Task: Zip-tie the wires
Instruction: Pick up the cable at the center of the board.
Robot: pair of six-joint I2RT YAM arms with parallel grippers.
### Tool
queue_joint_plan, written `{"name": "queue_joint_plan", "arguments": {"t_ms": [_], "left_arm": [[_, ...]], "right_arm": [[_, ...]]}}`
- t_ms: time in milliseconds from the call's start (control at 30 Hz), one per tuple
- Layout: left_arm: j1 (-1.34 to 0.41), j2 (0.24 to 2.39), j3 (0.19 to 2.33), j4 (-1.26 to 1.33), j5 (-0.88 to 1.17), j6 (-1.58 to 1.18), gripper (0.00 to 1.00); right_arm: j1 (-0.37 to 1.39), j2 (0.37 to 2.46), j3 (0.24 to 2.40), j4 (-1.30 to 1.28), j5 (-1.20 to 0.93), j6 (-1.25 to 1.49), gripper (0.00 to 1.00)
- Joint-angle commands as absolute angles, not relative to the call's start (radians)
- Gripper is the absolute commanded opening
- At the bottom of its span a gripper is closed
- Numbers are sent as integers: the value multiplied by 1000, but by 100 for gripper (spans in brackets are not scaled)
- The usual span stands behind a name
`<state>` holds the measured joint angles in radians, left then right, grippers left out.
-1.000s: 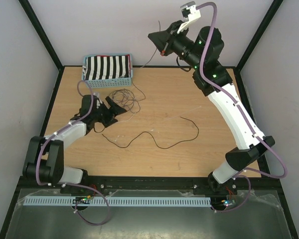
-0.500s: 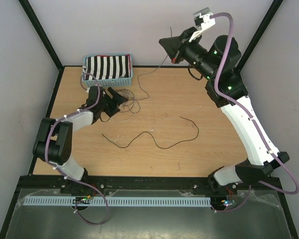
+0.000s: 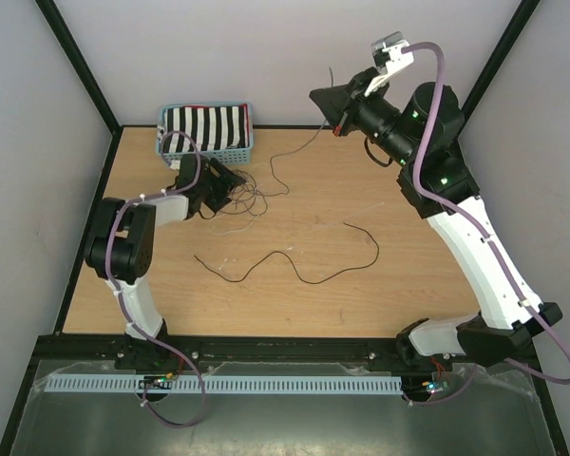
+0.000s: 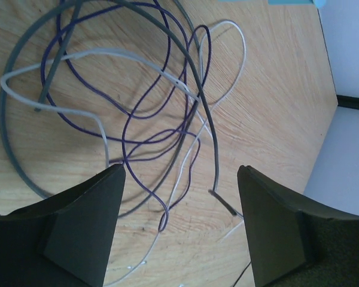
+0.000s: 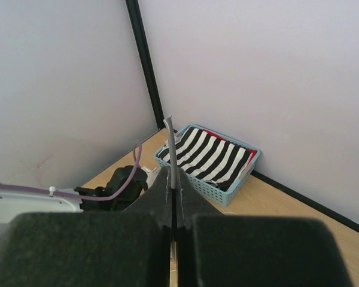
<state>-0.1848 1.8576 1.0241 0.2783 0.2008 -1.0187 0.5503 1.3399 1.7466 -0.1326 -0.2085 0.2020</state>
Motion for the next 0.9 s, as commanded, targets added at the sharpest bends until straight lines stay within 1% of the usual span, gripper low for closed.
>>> {"name": "queue_joint_plan", "arguments": {"t_ms": [0, 200, 333, 433, 467, 567, 600, 867], "left_arm": [[-192, 1896, 1080, 295, 159, -1060, 76], [-214, 1938, 1124, 300, 157, -1077, 66], [-217, 1968, 1150, 303, 163, -1097, 55], [-217, 1982, 1165, 304, 155, -1100, 40], [-217, 1983, 1166, 305, 150, -1101, 33], [-215, 1988, 1173, 305, 144, -1099, 6], [-213, 1988, 1174, 304, 144, -1097, 1], [-178, 1988, 1156, 304, 148, -1091, 0]], "right_arm": [[549, 1287, 1728, -124, -232, 212, 0], [549, 1247, 1685, -124, -281, 250, 0], [550, 1210, 1643, -124, -317, 269, 0], [549, 1176, 1617, -128, -327, 274, 0], [549, 1165, 1610, -133, -326, 273, 0], [549, 1132, 1601, -165, -294, 259, 0], [549, 1120, 1600, -180, -269, 247, 0], [548, 1016, 1577, -245, -71, 179, 0]]}}
